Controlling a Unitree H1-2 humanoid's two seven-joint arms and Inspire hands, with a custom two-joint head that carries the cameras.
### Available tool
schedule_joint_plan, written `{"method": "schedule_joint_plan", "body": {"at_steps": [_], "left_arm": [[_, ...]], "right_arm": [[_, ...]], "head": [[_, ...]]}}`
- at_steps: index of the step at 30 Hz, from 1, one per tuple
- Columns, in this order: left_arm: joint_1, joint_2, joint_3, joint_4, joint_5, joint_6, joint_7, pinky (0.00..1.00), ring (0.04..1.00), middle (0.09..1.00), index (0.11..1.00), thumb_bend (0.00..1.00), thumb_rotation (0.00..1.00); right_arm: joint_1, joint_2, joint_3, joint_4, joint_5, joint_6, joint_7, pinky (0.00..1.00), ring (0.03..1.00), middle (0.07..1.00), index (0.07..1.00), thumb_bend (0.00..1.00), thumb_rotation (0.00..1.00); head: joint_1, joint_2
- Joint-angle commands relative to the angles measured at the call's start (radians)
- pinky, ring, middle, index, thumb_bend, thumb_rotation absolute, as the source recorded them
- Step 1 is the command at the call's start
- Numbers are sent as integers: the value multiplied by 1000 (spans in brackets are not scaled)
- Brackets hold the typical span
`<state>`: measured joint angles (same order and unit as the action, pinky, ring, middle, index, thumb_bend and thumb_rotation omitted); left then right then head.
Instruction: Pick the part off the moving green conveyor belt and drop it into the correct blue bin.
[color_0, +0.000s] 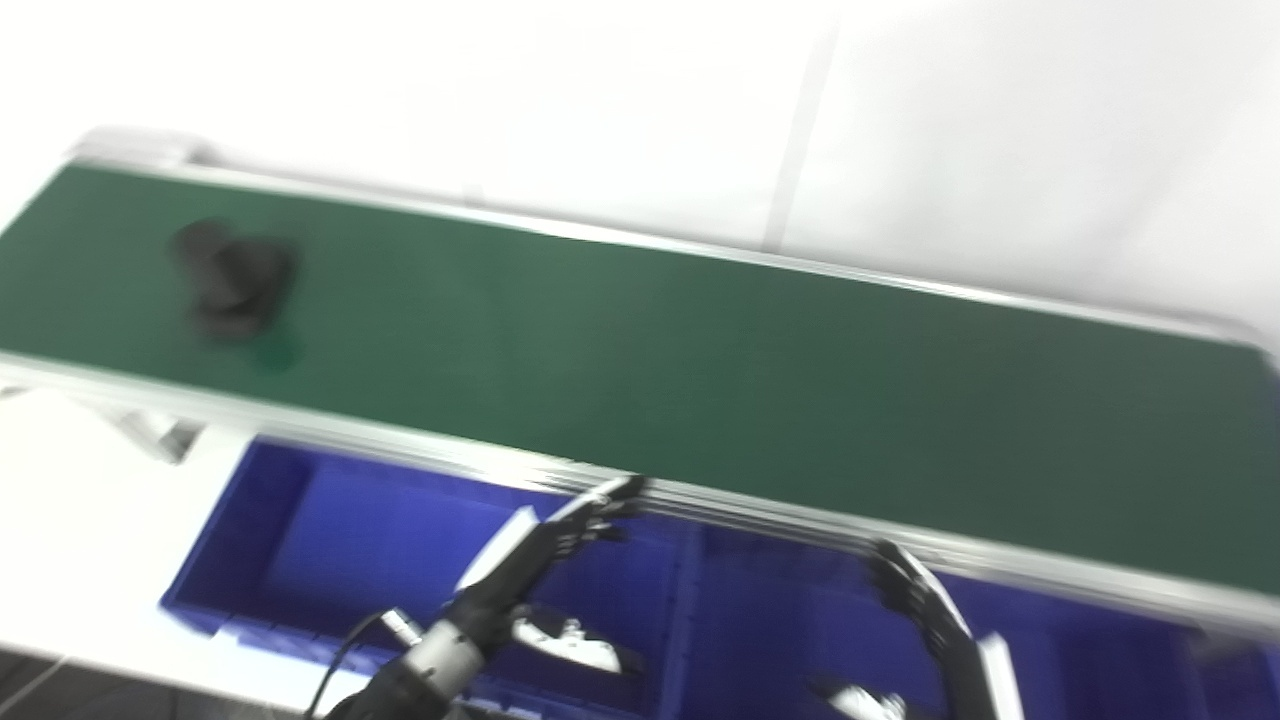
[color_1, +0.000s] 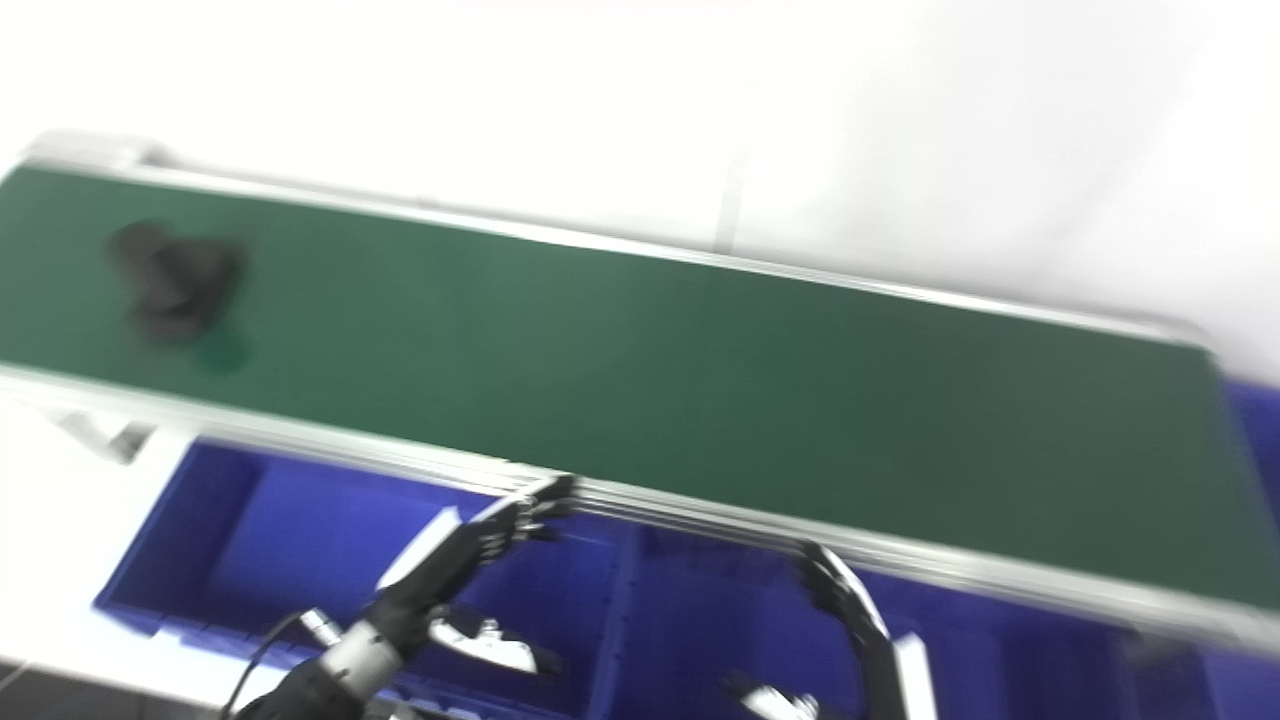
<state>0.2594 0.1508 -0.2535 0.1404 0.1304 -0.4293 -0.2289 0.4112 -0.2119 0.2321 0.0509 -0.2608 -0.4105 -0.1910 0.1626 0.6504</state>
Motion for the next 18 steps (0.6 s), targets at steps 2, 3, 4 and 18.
{"method": "schedule_joint_plan", "body": {"at_steps": [2,3,4,18], "left_arm": [[-6,3,-12,-11,12,-40,33,828,898,942,923,871,26],[-7,5,-16,-10,14,-40,39,832,898,942,926,865,21],[-9,7,-22,-6,17,-40,47,833,899,942,927,863,20],[-33,35,-85,43,32,-41,131,796,884,929,923,874,30]], "right_arm": [[-7,-17,18,-4,20,-59,-37,750,800,820,853,853,410],[-8,-22,24,-1,22,-59,-43,755,797,822,853,859,418],[-8,-26,28,5,20,-59,-49,757,797,822,853,861,421],[-36,-68,101,63,21,-59,-146,776,785,819,853,881,403]], "head": [[-1,-11],[-1,-11],[-6,-26],[12,-108]]}}
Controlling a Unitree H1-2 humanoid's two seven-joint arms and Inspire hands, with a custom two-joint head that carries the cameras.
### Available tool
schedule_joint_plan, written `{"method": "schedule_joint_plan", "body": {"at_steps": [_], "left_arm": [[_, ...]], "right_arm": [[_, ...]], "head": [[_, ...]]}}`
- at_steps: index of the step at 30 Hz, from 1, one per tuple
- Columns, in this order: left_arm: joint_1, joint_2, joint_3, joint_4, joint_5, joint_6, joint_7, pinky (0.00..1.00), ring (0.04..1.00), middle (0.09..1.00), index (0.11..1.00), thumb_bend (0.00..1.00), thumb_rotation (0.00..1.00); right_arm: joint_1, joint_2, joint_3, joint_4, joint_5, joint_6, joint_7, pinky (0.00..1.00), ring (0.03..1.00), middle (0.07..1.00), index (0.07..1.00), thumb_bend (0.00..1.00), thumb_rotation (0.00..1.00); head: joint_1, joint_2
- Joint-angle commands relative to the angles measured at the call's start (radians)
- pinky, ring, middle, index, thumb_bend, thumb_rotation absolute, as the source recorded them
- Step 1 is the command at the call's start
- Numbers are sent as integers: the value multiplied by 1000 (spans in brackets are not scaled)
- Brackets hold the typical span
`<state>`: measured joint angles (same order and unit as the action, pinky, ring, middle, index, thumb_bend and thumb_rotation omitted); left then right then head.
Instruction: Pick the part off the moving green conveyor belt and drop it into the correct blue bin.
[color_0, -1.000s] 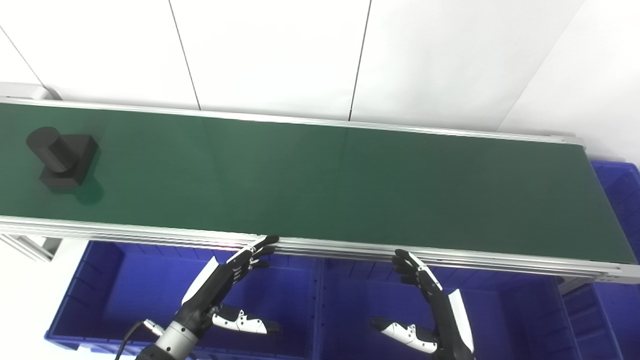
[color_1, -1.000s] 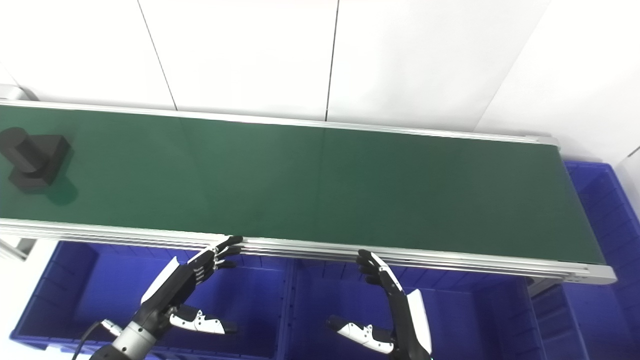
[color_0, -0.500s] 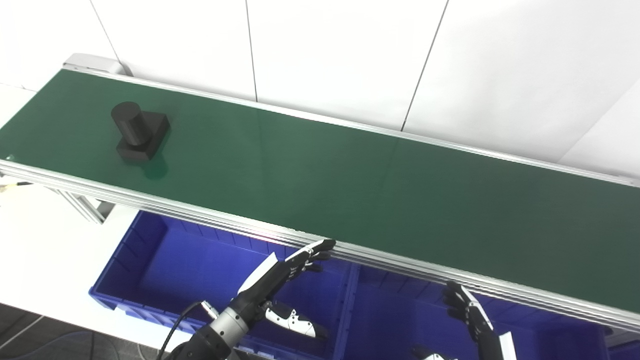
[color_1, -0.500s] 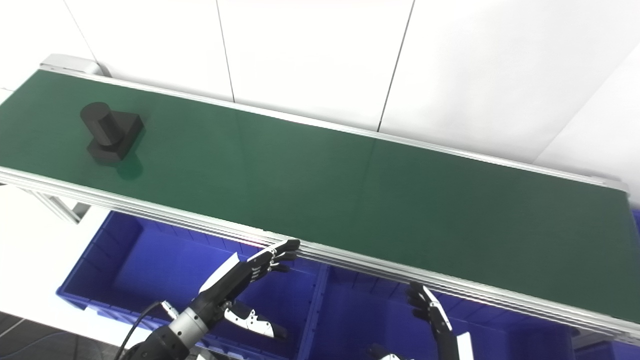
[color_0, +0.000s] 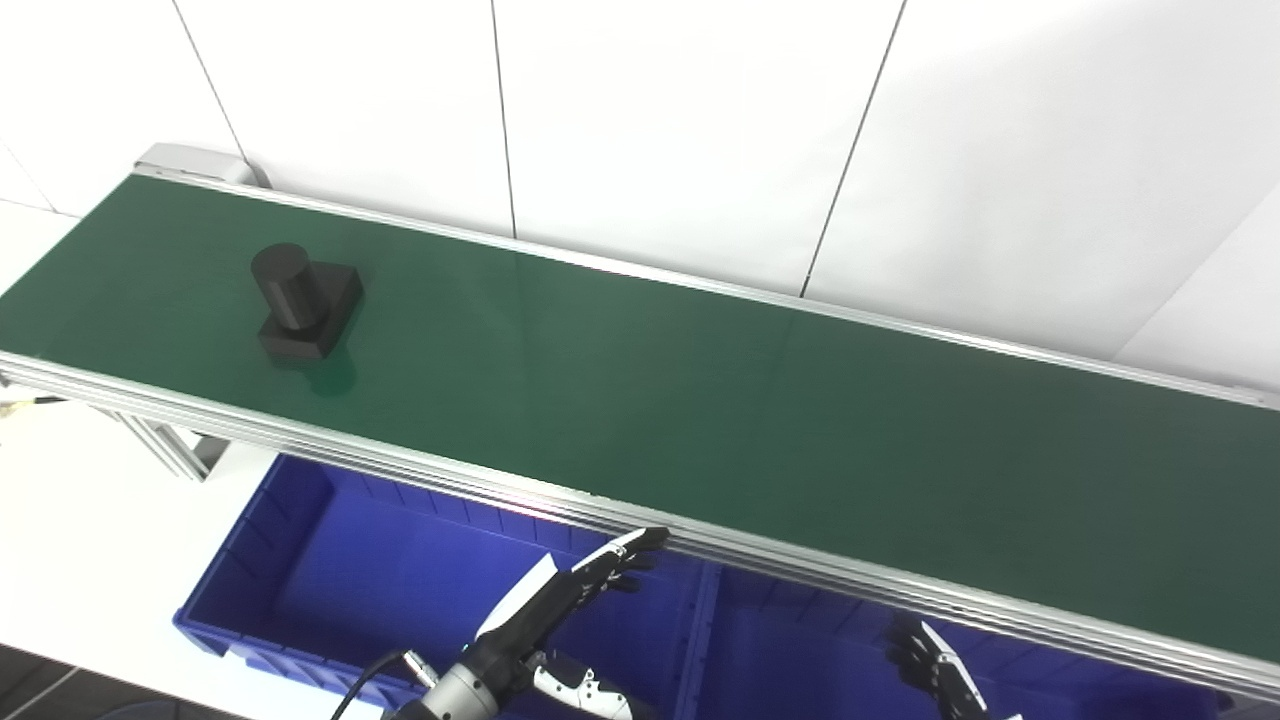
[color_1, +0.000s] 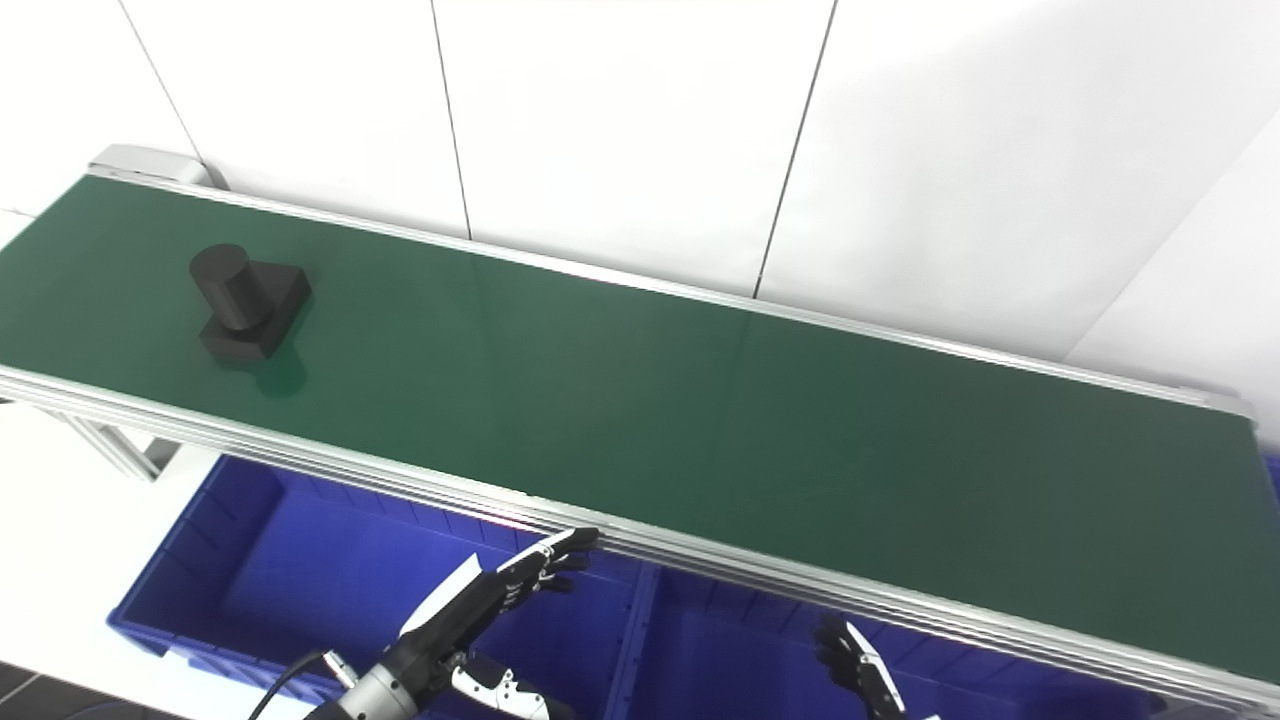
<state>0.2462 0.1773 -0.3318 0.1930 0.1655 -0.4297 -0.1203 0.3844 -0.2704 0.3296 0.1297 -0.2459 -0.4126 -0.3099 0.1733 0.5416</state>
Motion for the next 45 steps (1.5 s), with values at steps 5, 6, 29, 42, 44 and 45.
{"method": "schedule_joint_plan", "body": {"at_steps": [5,6,29,42,44,45], "left_arm": [[-27,13,-23,3,-6,-40,40,785,874,924,921,887,23],[-29,14,-26,5,-5,-40,43,783,871,923,915,892,23],[-56,17,-72,37,-10,-40,98,783,864,904,883,914,17],[-64,14,-81,43,-13,-40,106,778,851,885,846,918,27],[-61,16,-81,38,-13,-40,111,779,847,880,843,919,22],[-60,17,-80,35,-12,-40,115,785,846,872,841,920,23]], "right_arm": [[-10,-16,15,-8,18,-57,-38,789,793,822,859,883,402],[-10,-16,16,-7,23,-57,-38,777,791,822,858,882,389],[-10,-27,13,-24,16,-57,-84,764,777,807,853,928,414],[-13,-53,17,-138,21,-57,-127,767,786,803,857,934,437],[-15,-53,16,-154,29,-57,-125,767,786,805,854,934,446],[-15,-52,14,-163,36,-57,-120,771,793,811,854,936,448]], "head": [[16,-20],[16,-20],[36,-39],[22,-23],[17,-19],[17,-19]]}}
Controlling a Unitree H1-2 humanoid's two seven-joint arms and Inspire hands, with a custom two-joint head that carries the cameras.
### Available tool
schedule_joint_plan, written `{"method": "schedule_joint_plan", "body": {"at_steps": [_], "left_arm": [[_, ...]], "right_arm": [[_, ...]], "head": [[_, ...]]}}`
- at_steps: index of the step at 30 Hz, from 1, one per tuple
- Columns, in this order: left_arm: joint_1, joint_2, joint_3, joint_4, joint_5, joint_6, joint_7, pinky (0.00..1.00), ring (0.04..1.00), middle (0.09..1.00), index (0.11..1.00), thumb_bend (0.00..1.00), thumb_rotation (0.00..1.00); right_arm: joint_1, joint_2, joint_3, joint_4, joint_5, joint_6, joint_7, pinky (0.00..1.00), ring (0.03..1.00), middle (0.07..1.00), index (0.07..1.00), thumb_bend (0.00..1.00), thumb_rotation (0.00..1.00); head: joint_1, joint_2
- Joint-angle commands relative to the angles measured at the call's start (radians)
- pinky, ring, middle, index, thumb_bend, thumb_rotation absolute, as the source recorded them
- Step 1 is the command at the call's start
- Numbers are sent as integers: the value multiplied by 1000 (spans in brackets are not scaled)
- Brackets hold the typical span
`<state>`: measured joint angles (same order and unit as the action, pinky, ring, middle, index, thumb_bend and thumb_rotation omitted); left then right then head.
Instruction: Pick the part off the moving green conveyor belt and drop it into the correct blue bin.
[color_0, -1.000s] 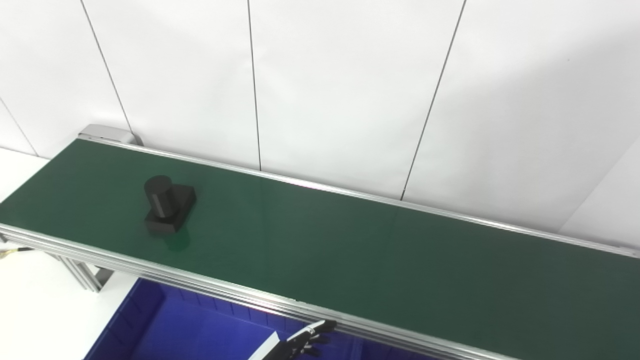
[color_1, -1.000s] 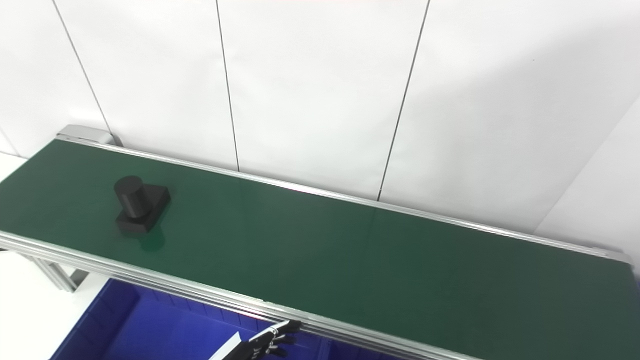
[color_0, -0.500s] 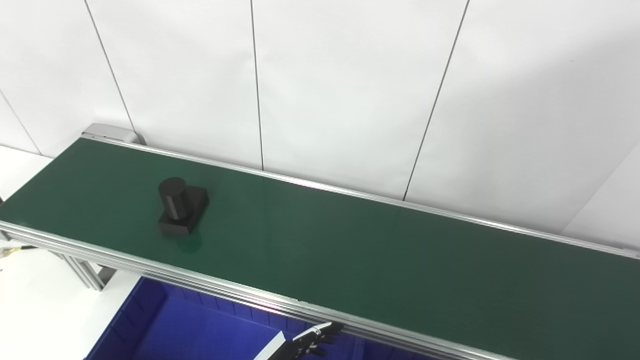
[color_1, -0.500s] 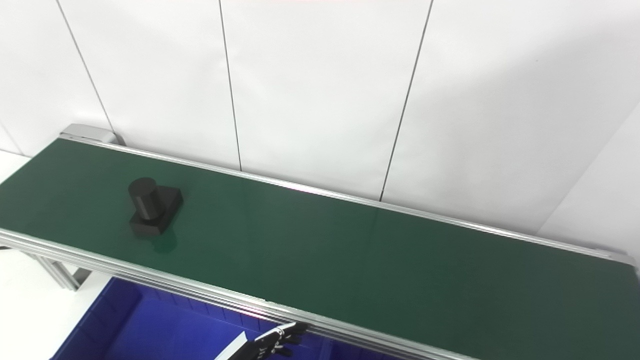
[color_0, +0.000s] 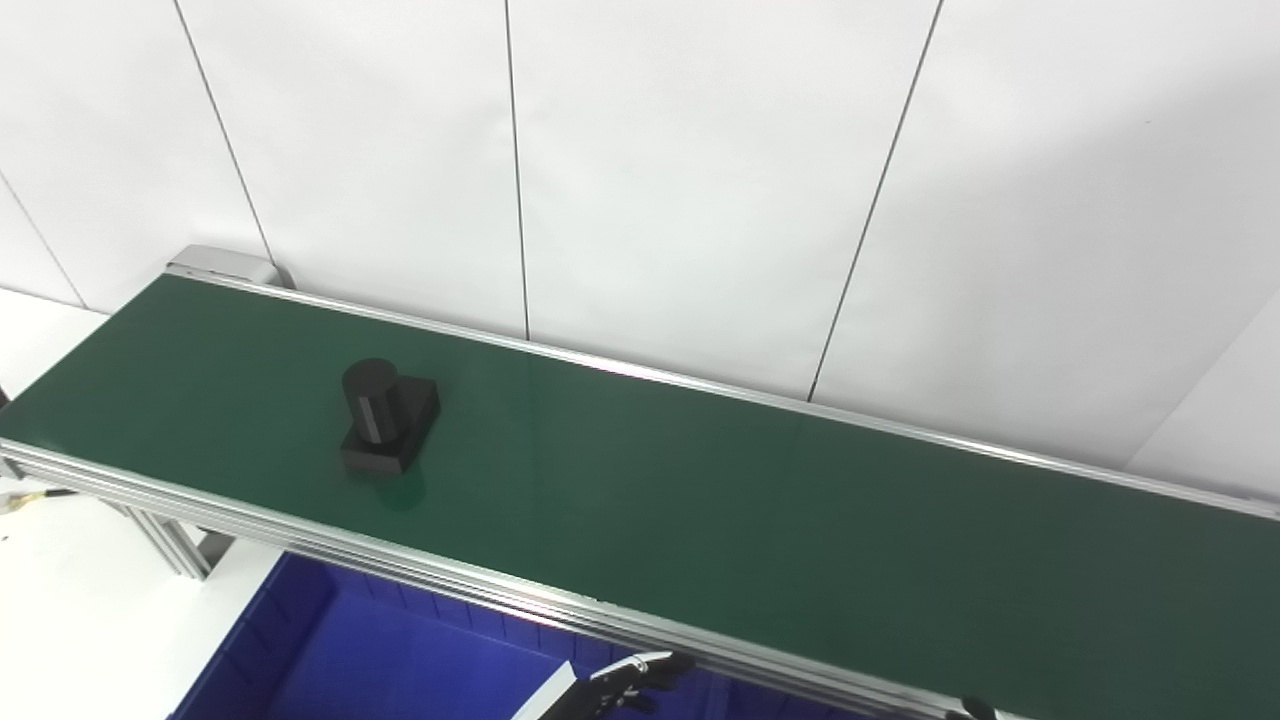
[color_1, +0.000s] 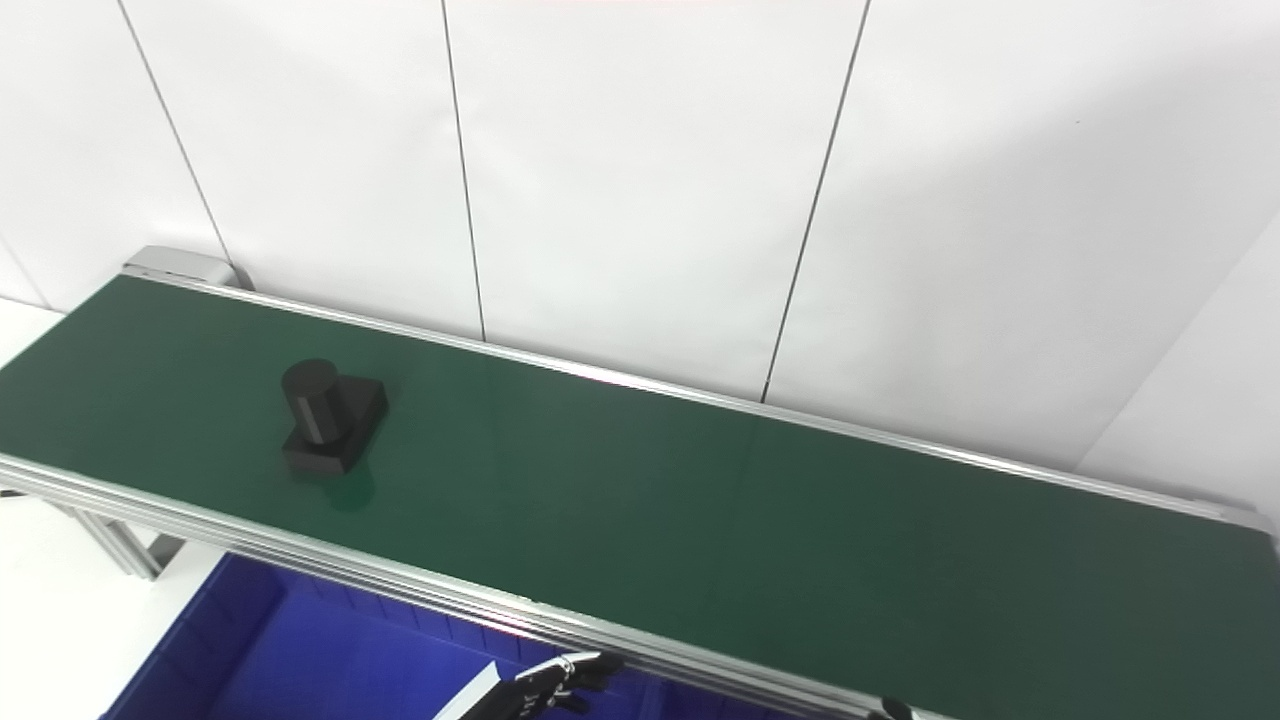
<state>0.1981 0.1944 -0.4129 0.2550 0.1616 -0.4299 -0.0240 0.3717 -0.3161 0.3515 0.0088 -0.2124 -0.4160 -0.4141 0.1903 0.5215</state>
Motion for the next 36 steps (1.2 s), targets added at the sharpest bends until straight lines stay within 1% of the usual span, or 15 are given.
{"method": "schedule_joint_plan", "body": {"at_steps": [1,4,7,9,10,11,13,16,19,22,24,28,30,34,36], "left_arm": [[-8,1,5,-33,-8,-40,26,788,845,867,840,920,23],[1,5,10,-50,-1,-40,43,780,832,853,846,930,13],[19,7,27,-77,-35,-40,27,762,823,848,829,943,4],[27,10,37,-91,-54,-40,14,755,822,849,815,945,19],[31,16,43,-98,-57,-40,9,754,822,849,812,944,22],[36,20,51,-105,-63,-39,0,709,809,852,812,941,32],[42,24,64,-111,-72,-39,-15,673,801,857,811,938,37],[54,26,82,-123,-85,-40,-35,702,815,868,808,929,40],[61,19,92,-127,-85,-40,-42,717,808,866,805,920,38],[65,8,100,-128,-78,-39,-44,708,798,857,802,917,40],[65,2,102,-125,-74,-39,-46,702,797,853,802,916,46],[60,-12,103,-110,-71,-39,-50,670,794,853,801,916,63],[54,-15,100,-103,-68,-39,-53,692,802,857,801,908,54],[45,-25,98,-85,-64,-39,-59,679,803,853,802,907,54],[41,-29,97,-79,-65,-39,-64,677,801,848,803,909,50]], "right_arm": [[-2,-6,-12,-59,6,-54,-12,773,796,814,854,937,449],[-3,-5,-20,-92,-7,-54,-19,721,768,794,833,938,486],[-4,-1,-40,-125,-3,-54,0,708,758,784,823,954,506],[-8,-2,-49,-139,1,-54,13,702,757,785,822,954,505],[-11,-2,-57,-148,-2,-53,26,700,757,786,823,953,507],[-14,-1,-65,-156,-5,-53,39,698,755,790,827,952,523],[-16,5,-79,-165,-6,-53,61,698,756,797,830,953,536],[-26,19,-107,-191,0,-37,115,713,772,816,842,958,550],[-43,34,-129,-214,13,-21,166,736,779,815,847,963,545],[-66,52,-154,-242,-10,5,208,754,783,811,852,951,550],[-79,63,-169,-254,-15,18,232,735,779,809,851,933,538],[-133,86,-184,-296,-27,95,290,692,762,806,851,906,518],[-162,97,-190,-311,-42,130,313,679,748,791,849,882,502],[-229,110,-190,-336,-58,213,372,679,733,780,856,847,453],[-258,115,-190,-336,-63,235,395,670,728,780,857,838,441]], "head": [[-4,2],[-11,7],[-22,20],[-26,25],[-30,30],[-31,31],[-33,33],[-41,42],[-42,46],[-39,50],[-37,49],[-27,47],[-24,46],[-18,43],[-18,42]]}}
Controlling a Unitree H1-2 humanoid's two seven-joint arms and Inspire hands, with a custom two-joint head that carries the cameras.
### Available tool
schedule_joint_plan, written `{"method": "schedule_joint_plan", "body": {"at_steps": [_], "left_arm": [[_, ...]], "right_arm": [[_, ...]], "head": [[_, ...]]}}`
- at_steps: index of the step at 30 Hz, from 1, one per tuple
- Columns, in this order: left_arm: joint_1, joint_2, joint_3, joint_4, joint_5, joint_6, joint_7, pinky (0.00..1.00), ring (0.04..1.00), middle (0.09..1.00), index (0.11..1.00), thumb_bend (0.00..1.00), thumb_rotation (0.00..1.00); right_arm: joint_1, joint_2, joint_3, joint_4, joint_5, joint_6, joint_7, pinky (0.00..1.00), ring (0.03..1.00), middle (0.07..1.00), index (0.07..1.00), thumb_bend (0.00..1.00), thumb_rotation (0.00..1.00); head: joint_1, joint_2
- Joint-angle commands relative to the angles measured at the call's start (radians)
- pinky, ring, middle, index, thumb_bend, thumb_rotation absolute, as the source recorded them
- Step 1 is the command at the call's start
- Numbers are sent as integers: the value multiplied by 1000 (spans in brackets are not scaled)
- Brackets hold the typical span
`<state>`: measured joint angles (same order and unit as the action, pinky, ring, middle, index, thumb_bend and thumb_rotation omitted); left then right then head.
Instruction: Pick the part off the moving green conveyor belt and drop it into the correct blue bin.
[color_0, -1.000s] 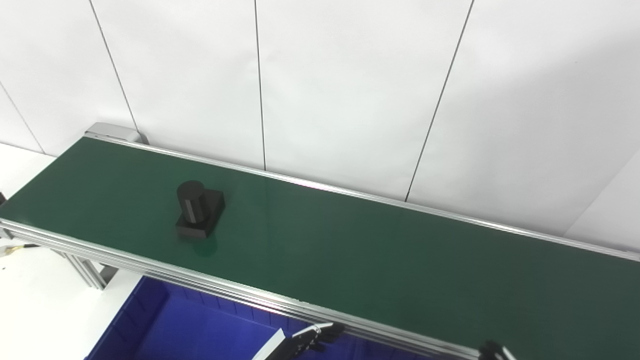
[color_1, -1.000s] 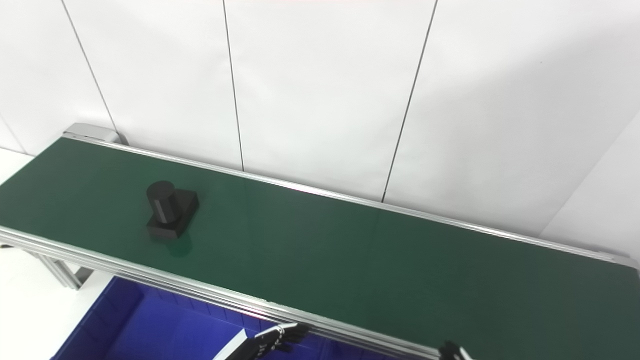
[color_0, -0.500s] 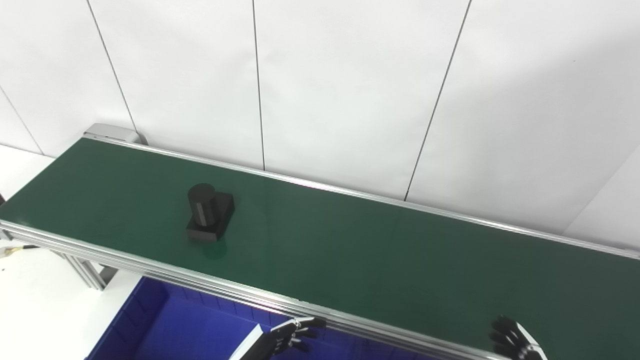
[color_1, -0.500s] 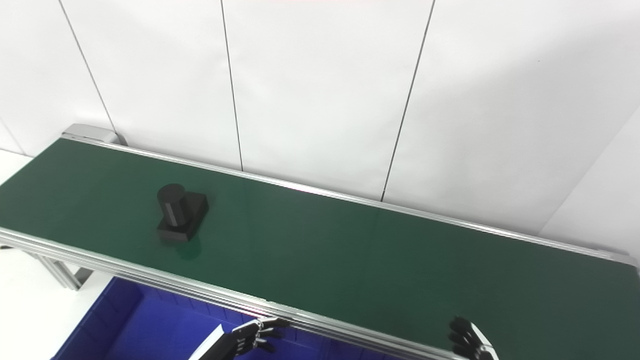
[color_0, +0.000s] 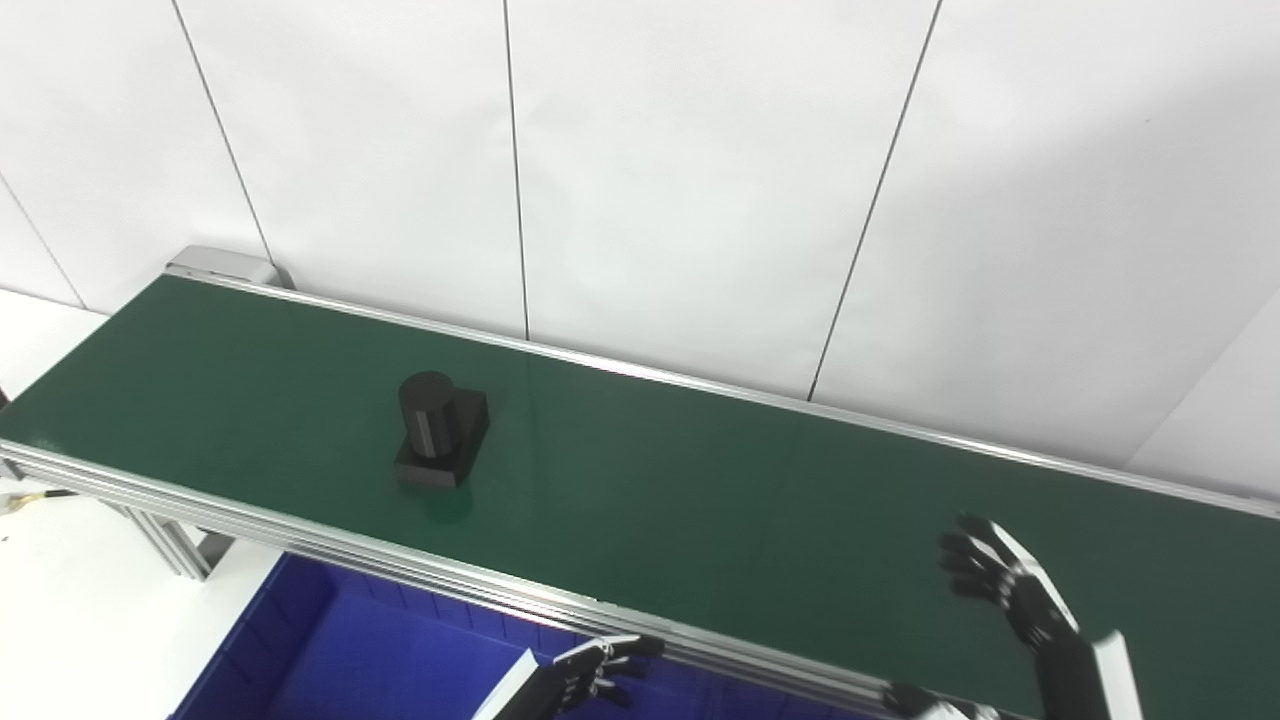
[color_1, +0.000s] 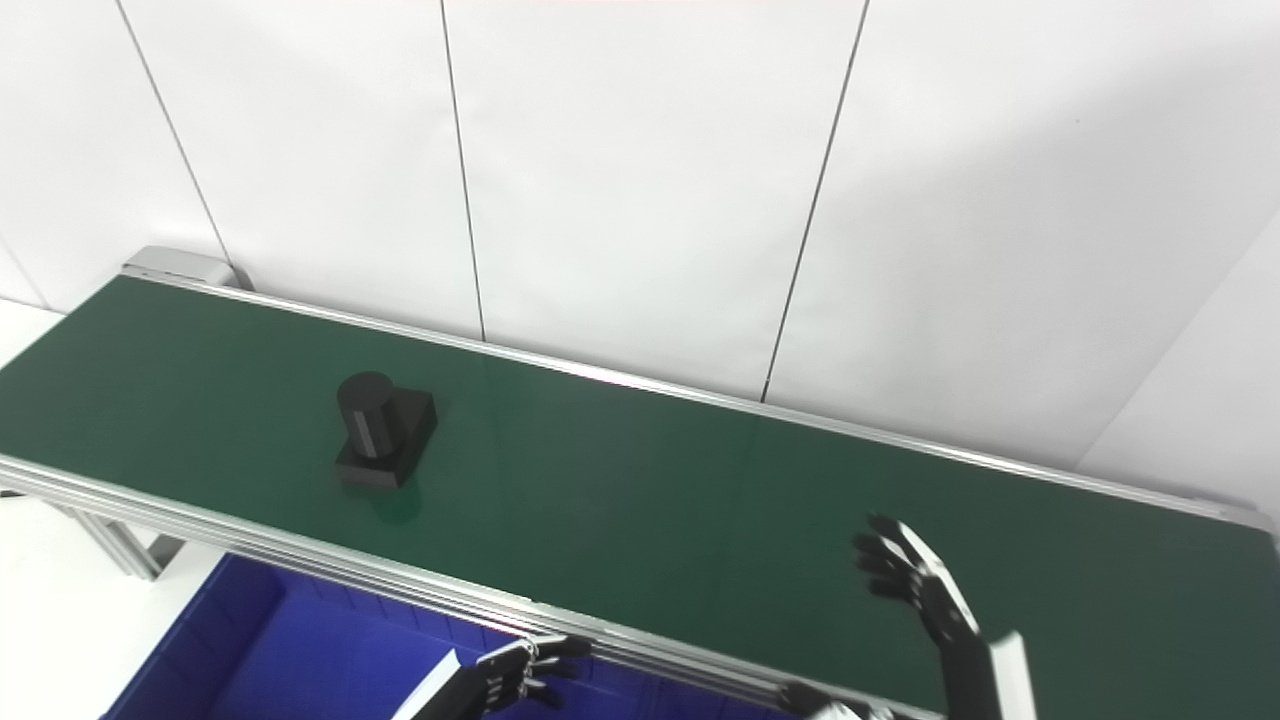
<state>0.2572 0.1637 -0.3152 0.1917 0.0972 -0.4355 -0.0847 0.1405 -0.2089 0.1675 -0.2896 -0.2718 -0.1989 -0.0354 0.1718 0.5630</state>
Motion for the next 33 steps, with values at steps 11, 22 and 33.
{"method": "schedule_joint_plan", "body": {"at_steps": [11,22,33], "left_arm": [[-42,-11,-10,10,-8,-34,-21,698,793,833,789,933,17],[-59,-15,-22,25,5,-34,2,695,780,829,792,912,26],[-70,-13,-30,36,-1,-34,15,660,776,834,794,890,32]], "right_arm": [[-201,48,8,6,-57,158,101,692,764,810,855,850,432],[-311,67,16,44,-105,227,141,684,763,789,856,866,457],[-419,76,69,40,-227,363,206,685,764,803,863,870,502]], "head": [[4,2],[-2,14],[-17,18]]}}
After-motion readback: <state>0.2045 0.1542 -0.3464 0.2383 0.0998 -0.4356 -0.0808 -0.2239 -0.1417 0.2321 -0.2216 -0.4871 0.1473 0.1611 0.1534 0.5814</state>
